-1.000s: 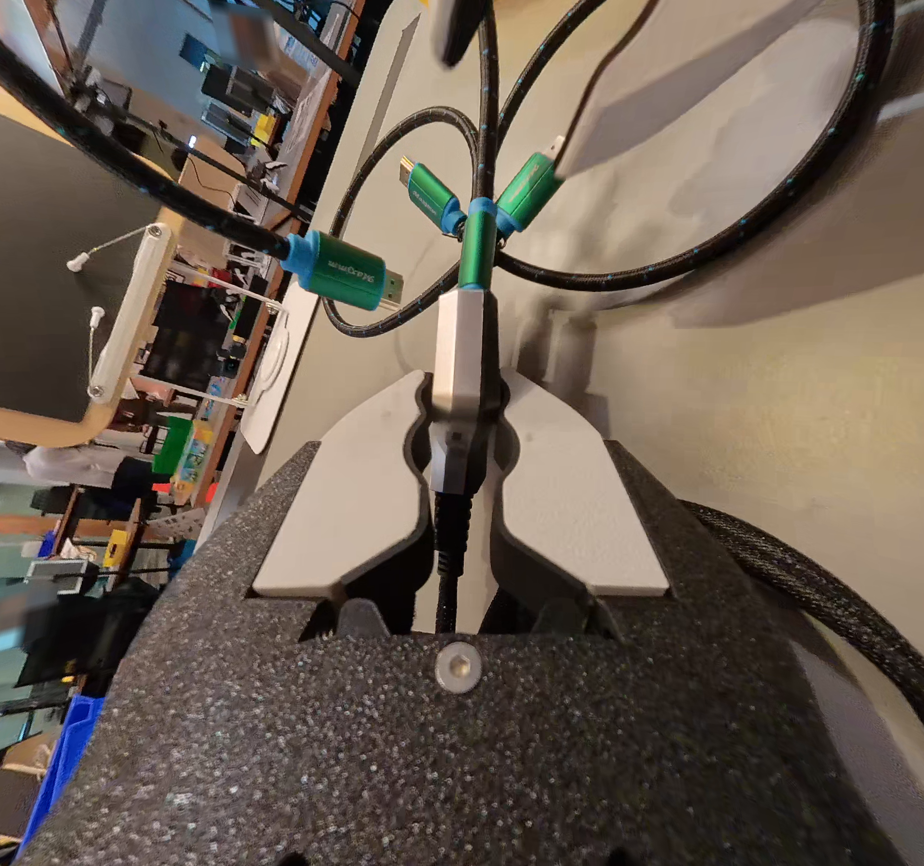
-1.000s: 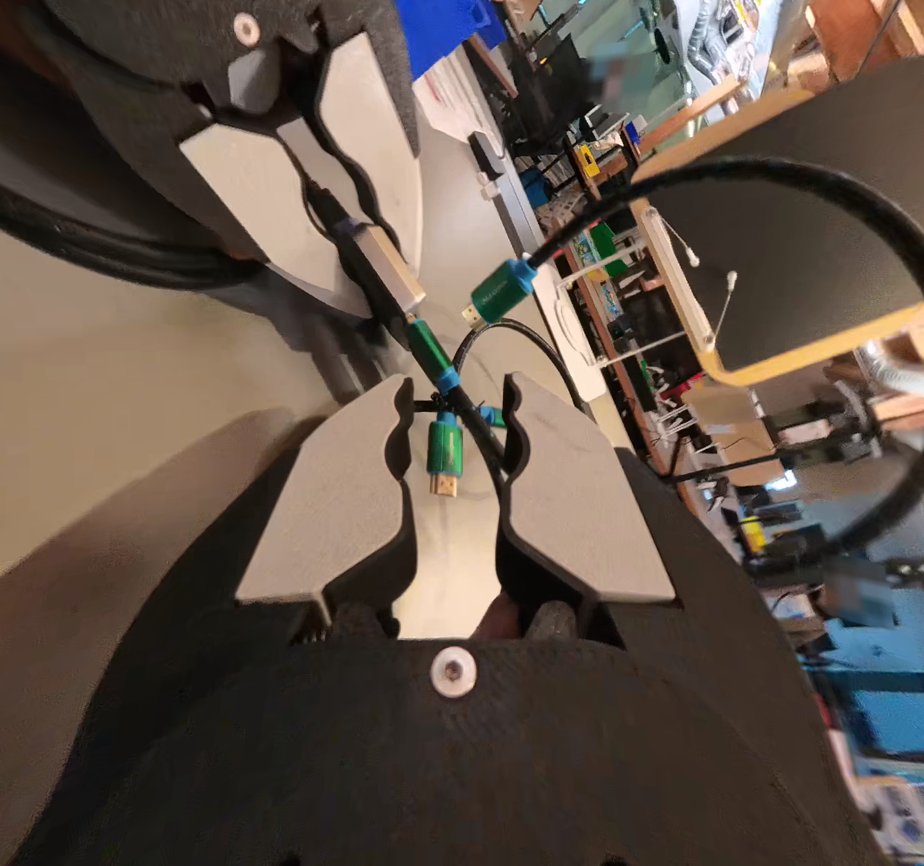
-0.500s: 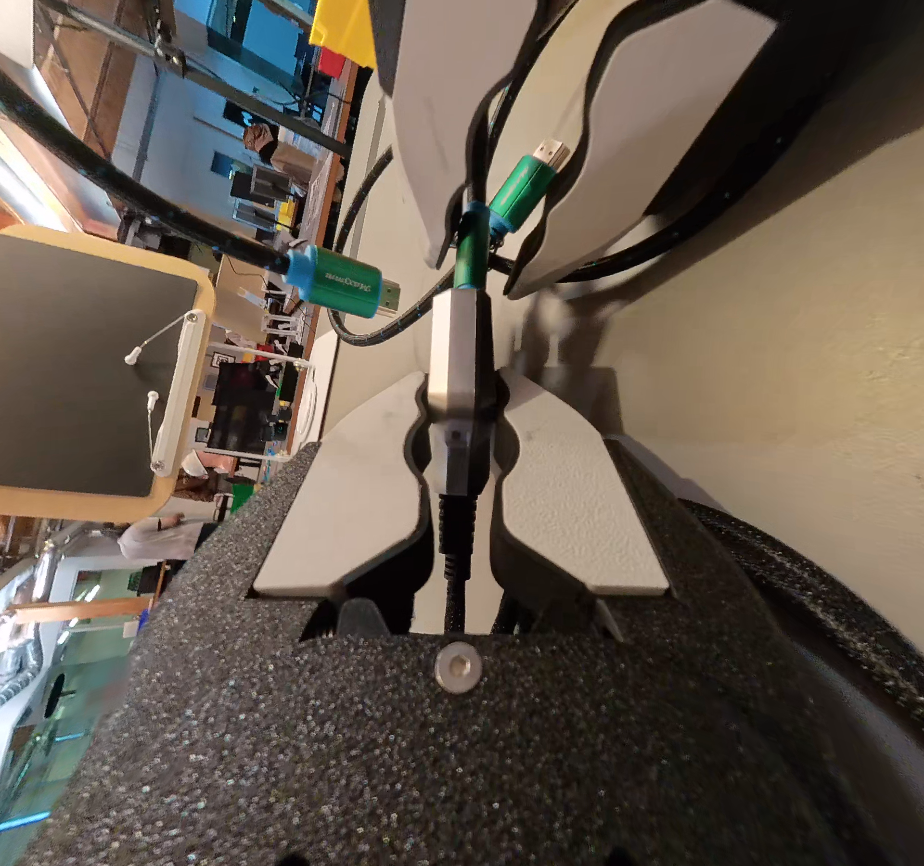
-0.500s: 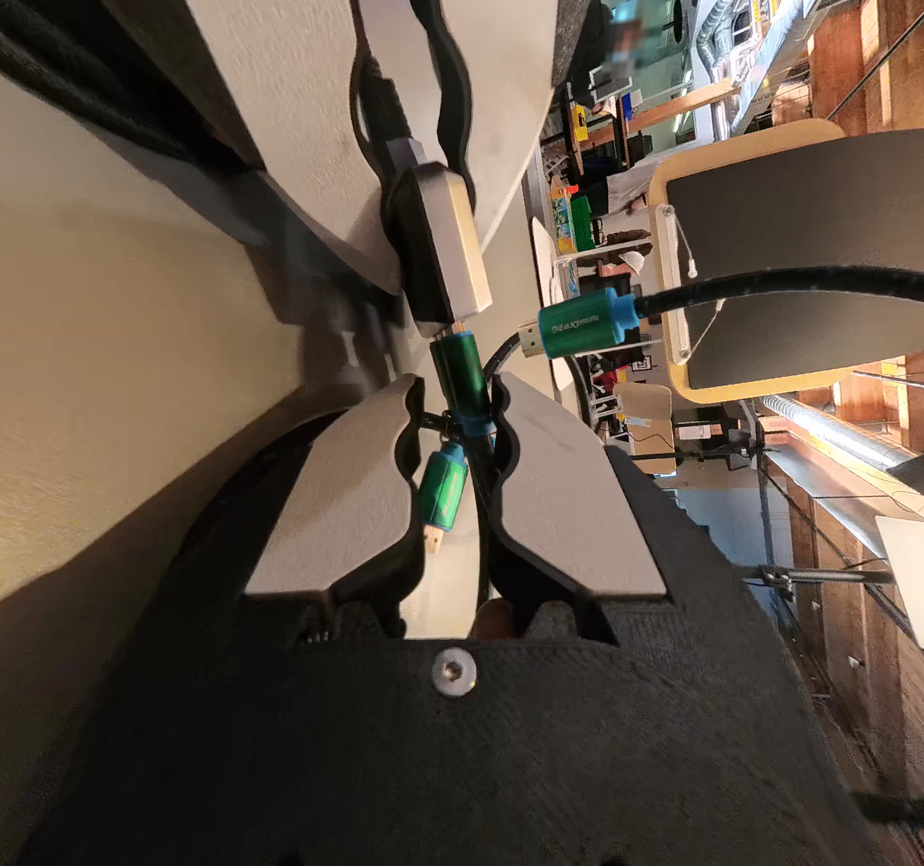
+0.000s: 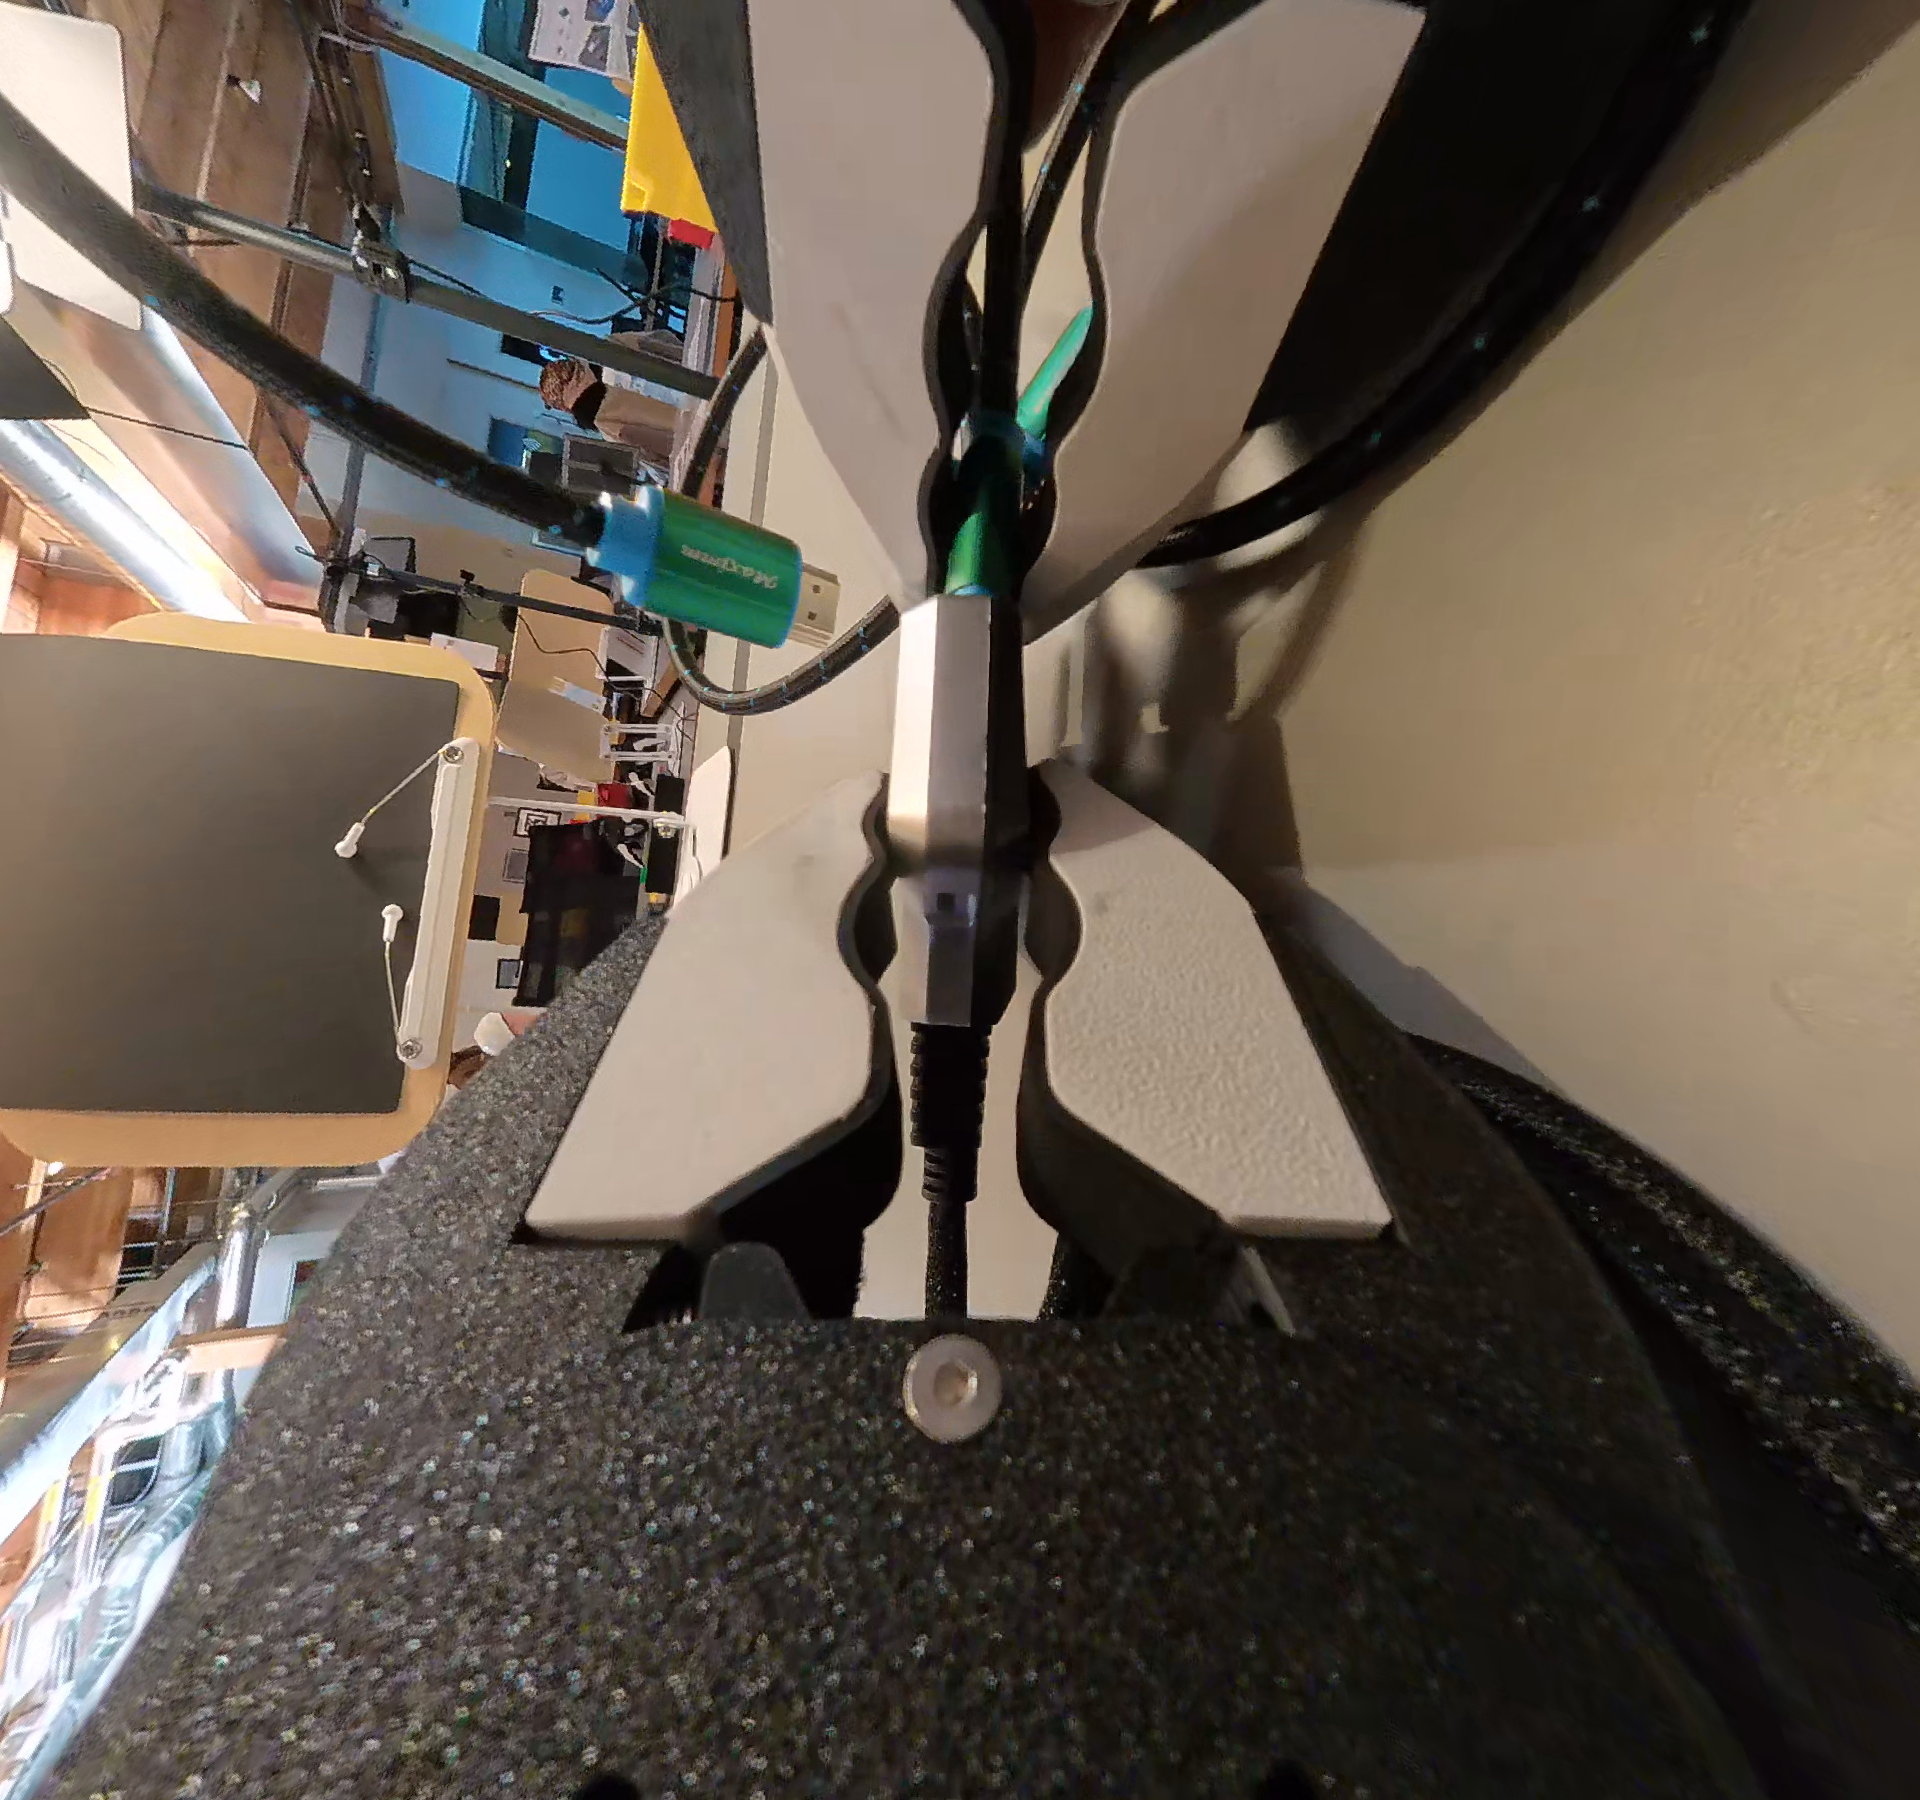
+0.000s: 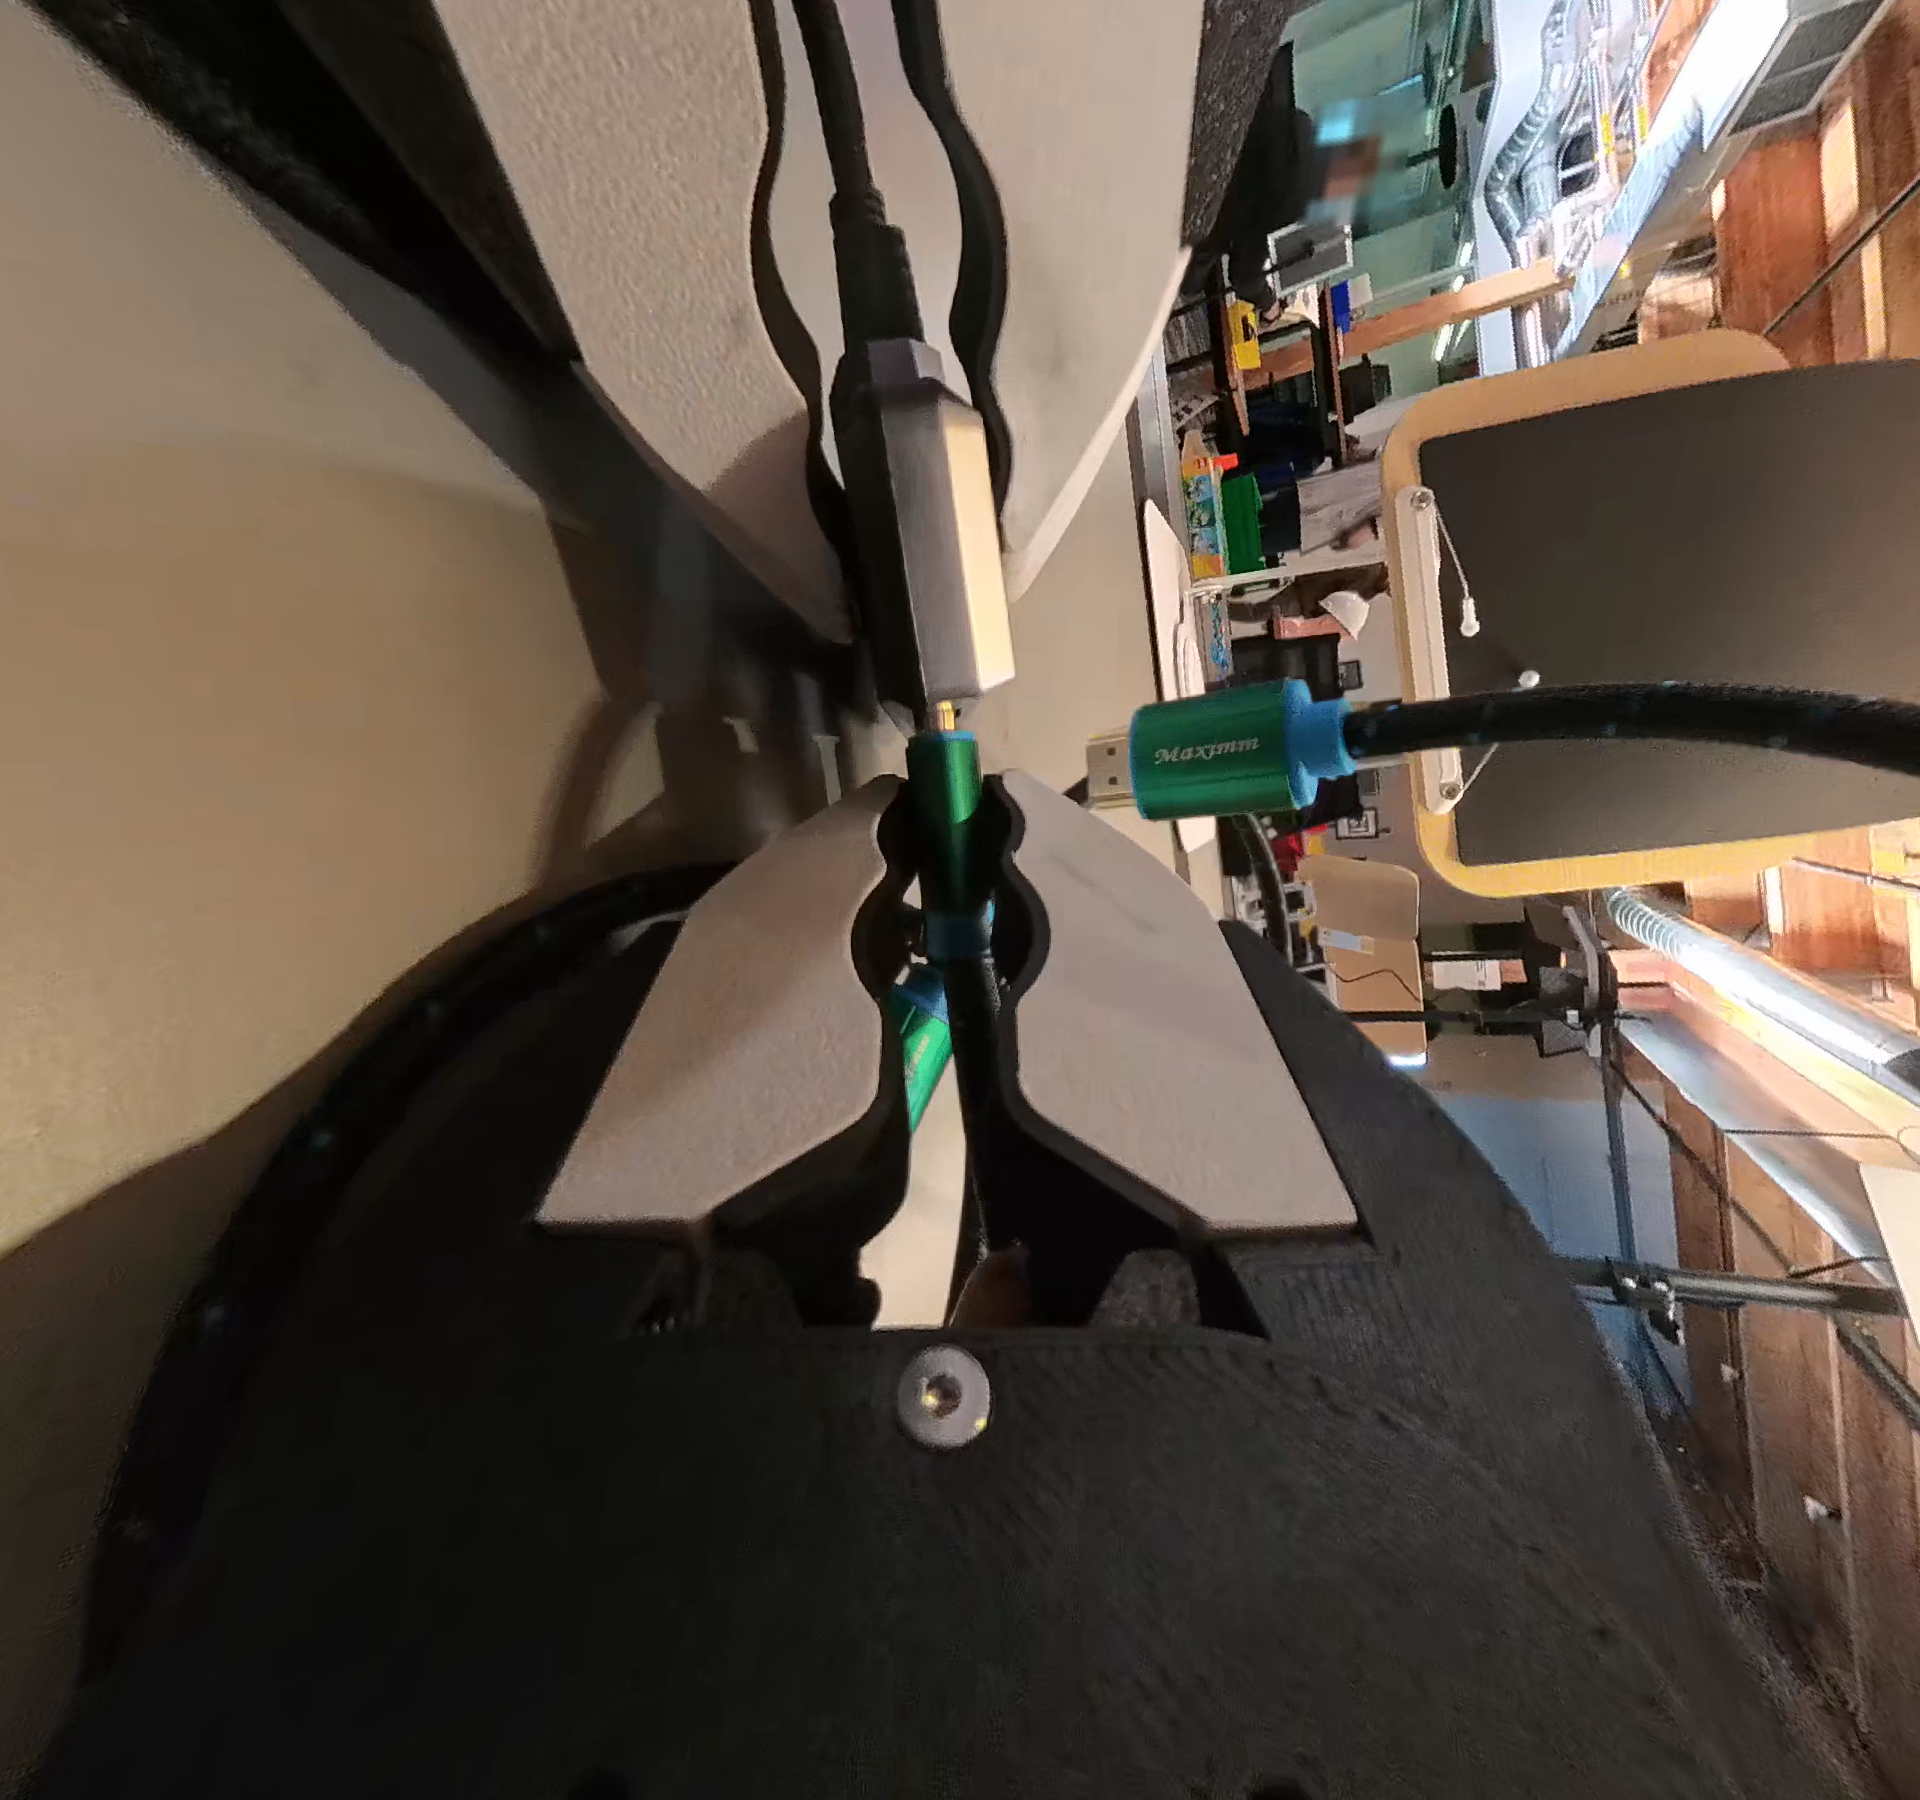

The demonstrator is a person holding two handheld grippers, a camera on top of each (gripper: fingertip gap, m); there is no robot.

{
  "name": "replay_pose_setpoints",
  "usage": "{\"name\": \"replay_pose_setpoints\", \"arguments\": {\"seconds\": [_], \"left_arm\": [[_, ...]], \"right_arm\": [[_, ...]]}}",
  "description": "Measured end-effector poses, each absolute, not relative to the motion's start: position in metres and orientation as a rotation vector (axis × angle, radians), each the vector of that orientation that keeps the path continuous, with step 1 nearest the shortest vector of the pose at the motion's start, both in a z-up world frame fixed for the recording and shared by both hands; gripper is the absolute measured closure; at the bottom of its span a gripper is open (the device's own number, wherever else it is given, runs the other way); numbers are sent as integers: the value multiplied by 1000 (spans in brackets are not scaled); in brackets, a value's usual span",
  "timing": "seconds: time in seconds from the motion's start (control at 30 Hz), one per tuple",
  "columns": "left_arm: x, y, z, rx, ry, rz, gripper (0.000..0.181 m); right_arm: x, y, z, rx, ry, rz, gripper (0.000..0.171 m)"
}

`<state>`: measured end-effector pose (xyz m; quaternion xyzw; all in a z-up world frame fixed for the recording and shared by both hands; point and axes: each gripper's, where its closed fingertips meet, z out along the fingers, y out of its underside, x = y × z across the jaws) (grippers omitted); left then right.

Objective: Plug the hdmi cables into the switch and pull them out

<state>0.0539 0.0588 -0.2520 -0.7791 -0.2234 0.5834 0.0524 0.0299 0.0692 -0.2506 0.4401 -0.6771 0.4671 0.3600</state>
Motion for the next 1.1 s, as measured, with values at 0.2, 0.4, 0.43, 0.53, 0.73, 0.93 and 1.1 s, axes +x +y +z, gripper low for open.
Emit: {"name": "replay_pose_setpoints", "arguments": {"seconds": [0.2, 0.4, 0.43, 0.53, 0.73, 0.93, 1.1], "left_arm": [[53, 61, -253, -2355, -678, 1752, 159], [53, 64, -253, -2347, -669, 1730, 158], [53, 66, -253, -2344, -664, 1725, 158], [52, 69, -253, -2338, -651, 1716, 158], [52, 71, -252, -2321, -640, 1706, 158], [86, -7, -252, -2331, -1001, 1818, 159], [83, -6, -252, -2307, -1025, 1803, 159]], "right_arm": [[30, 71, -251, 1195, -1718, 1226, 160], [30, 75, -252, 1230, -1715, 1240, 159], [30, 76, -252, 1239, -1715, 1247, 160], [29, 80, -252, 1256, -1711, 1256, 160], [27, 84, -250, 1268, -1717, 1282, 160], [-59, 124, -225, 1009, -1736, 1347, 160], [-56, 128, -214, 970, -1711, 1399, 160]]}}
